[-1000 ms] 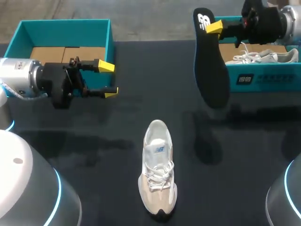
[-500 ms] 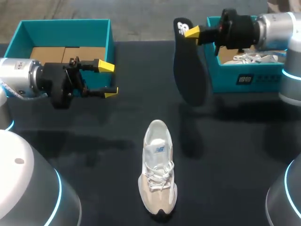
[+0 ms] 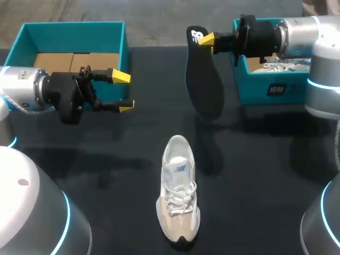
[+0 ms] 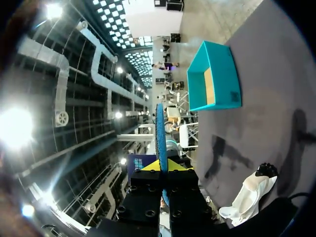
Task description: Take the shoe out of the shoebox, open the shoe tongue, remove and reinsert the insole, then place the shoe into the shoebox
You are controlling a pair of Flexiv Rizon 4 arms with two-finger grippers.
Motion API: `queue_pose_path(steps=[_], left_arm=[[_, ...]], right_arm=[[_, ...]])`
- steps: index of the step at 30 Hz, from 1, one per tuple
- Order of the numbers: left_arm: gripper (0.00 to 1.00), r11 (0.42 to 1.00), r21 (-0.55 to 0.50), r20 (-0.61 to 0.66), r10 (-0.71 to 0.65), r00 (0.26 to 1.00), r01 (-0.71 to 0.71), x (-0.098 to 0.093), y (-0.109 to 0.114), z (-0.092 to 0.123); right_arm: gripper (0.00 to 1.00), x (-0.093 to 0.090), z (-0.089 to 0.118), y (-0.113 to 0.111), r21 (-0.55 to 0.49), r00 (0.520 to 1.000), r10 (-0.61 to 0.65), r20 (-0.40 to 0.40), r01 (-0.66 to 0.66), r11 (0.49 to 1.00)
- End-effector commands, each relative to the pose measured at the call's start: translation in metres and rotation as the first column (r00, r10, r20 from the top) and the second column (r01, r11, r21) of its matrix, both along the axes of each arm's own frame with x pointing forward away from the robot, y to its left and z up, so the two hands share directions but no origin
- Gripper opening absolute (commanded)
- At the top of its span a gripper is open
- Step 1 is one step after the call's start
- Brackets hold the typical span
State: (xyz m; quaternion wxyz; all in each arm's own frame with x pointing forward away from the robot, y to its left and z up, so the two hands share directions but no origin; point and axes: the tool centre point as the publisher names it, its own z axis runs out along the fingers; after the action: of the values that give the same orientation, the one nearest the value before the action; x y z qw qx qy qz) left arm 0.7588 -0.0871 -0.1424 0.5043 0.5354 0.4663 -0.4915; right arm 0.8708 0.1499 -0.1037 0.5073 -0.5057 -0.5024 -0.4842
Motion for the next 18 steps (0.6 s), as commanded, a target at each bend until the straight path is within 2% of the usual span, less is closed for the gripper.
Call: queue_pose_path(steps=[1,7,18], left_arm=[[1.0,1.0,-0.008,0.012,0.01,1.0,-0.01,0.005,-0.016,-0.007],[1.0,1.0,-0.012,0.034,0.016,0.999,-0.016,0.007,-0.032,-0.007],[1.0,0.999,-0.024,0.058,0.035,0.998,-0.033,0.015,-0.058,-0.012]], right_arm=[[0.0,-0.001,0.0,0.0,-0.002,1.0,-0.002,0.0,0.002,1.0],[0.0,0.001,-0.019,0.023,-0.021,0.997,0.007,-0.081,-0.009,1.0],[0.0,-0.004,-0.04,0.036,-0.001,0.987,-0.056,-0.148,0.056,0.998]])
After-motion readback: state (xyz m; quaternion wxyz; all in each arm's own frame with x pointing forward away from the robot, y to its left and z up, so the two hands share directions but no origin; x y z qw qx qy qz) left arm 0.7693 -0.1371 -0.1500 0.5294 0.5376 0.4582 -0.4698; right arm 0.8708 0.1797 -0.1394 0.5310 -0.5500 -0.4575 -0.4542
